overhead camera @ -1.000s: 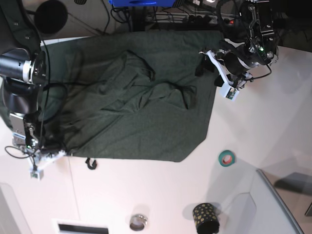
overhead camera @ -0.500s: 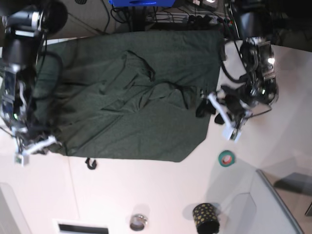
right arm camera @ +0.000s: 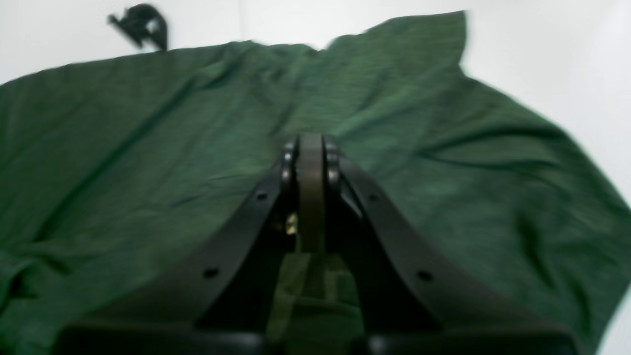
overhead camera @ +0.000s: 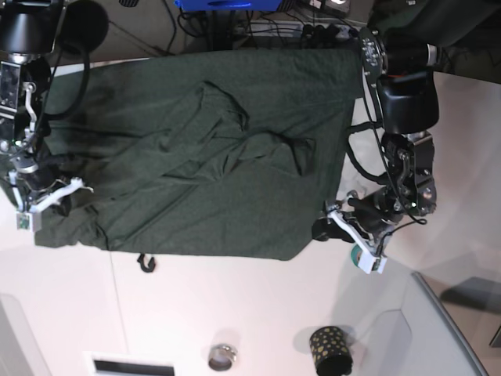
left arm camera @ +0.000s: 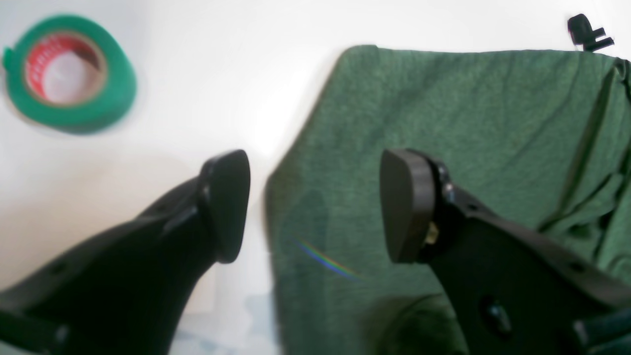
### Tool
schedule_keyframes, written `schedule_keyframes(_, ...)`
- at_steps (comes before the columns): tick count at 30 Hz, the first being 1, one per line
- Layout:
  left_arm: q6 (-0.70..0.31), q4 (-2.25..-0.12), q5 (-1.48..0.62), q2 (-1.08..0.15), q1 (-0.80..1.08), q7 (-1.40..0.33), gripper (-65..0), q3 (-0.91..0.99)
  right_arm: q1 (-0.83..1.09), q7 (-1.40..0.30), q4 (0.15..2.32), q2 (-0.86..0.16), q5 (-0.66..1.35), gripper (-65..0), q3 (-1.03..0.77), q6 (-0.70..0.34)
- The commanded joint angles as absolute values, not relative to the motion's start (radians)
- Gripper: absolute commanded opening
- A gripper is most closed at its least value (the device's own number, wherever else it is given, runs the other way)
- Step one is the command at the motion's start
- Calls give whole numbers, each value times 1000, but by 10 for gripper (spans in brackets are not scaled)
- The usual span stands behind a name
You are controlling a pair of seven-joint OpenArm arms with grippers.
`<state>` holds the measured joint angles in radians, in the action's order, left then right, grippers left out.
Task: Layout the t-shirt on the table in an organized manner, then fold the t-shirt properly
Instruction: 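Move the left gripper over the shirt and grasp fabric near the middle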
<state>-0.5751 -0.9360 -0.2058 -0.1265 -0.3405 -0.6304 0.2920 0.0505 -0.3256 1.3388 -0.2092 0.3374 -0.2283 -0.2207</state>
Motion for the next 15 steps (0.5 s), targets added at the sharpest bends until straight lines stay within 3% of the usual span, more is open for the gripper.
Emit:
schedule_keyframes(1,-572,-928,-193,-143,-377,-590,-248,295,41,-298,1356,-225,344,-644,-232,-219)
schedule_keyframes(7,-573,-694,-56,-142,-483,-476,-245,295,41,-298,1356,-225,344,-645,-232,-219)
schedule_keyframes(15,-573,-513,-44,-117,-564,-398,-245,294,41,-298,1356,-225,344,-647,-232,-219)
